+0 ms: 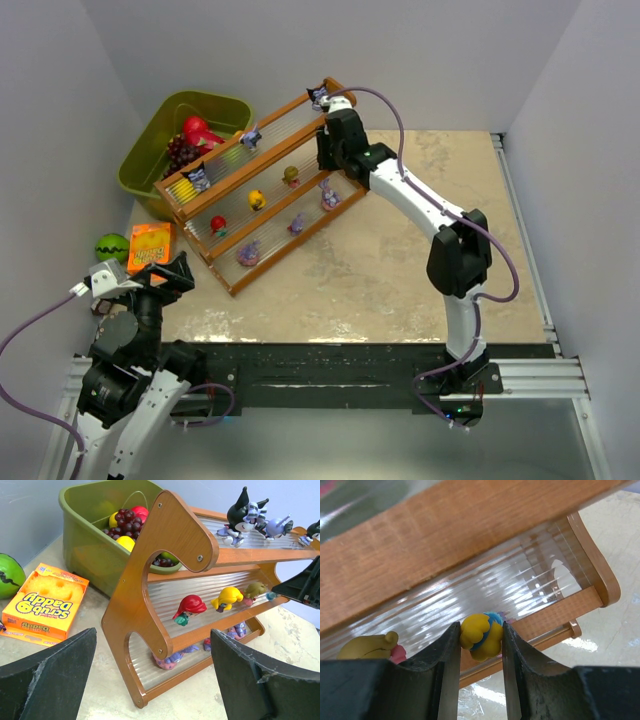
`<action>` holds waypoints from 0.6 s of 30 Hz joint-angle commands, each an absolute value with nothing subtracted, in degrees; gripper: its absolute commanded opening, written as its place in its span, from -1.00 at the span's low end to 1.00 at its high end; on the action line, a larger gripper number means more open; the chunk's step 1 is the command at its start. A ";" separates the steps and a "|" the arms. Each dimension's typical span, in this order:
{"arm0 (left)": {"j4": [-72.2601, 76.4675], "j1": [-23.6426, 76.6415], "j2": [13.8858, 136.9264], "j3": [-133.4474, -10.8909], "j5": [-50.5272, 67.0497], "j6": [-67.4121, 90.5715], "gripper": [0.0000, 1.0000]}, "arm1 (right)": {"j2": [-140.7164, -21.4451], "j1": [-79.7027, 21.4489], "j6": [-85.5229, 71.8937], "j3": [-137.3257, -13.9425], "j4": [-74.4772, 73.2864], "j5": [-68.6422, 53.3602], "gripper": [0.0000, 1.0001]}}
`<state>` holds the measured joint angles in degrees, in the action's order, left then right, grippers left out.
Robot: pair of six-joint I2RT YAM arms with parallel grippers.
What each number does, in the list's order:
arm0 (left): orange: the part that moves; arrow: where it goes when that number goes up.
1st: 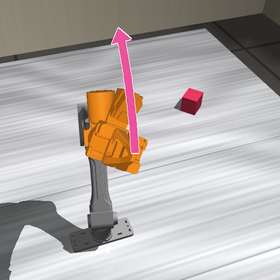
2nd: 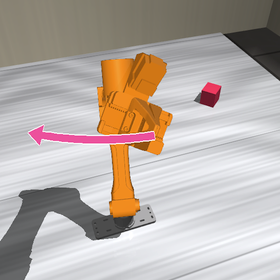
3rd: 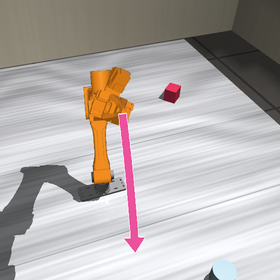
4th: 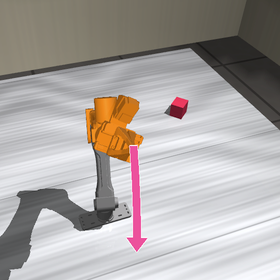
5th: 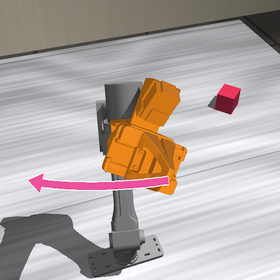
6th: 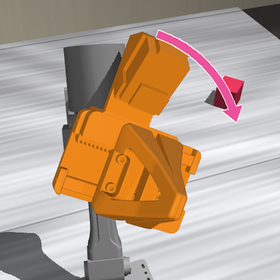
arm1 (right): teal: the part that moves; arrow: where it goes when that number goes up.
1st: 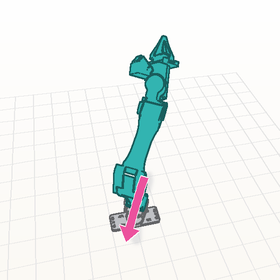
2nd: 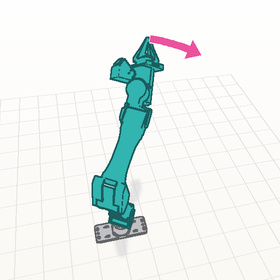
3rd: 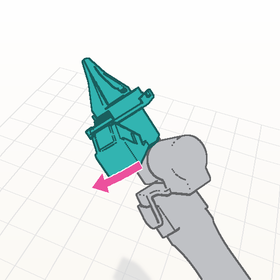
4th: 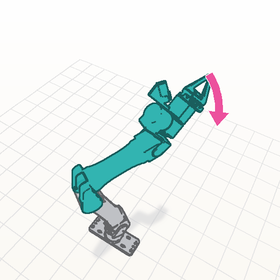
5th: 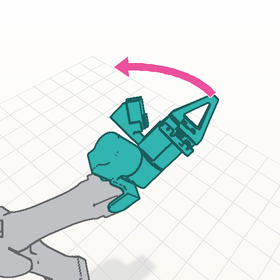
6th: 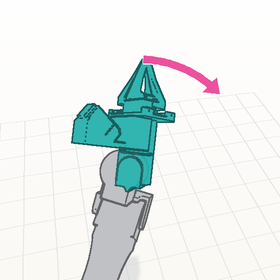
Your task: Place and organize the plastic toys onto the shelf
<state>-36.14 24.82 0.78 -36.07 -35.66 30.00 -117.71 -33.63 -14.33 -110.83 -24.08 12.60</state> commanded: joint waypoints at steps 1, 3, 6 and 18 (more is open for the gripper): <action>-34.63 24.61 -3.34 -36.21 -36.21 30.32 0.99 | -116.90 -33.57 -14.76 -113.47 -22.33 12.22 -1.00; -34.54 24.61 -3.43 -36.21 -36.21 30.32 0.99 | -117.16 -33.66 -15.12 -113.47 -22.15 11.78 -1.00; -34.54 24.61 -3.43 -36.21 -36.21 30.32 0.99 | -117.60 -33.49 -15.47 -113.64 -21.97 11.78 -0.97; -34.63 24.61 -3.52 -36.30 -36.21 30.32 0.99 | -120.23 -33.57 -16.17 -116.10 -22.67 13.45 -0.81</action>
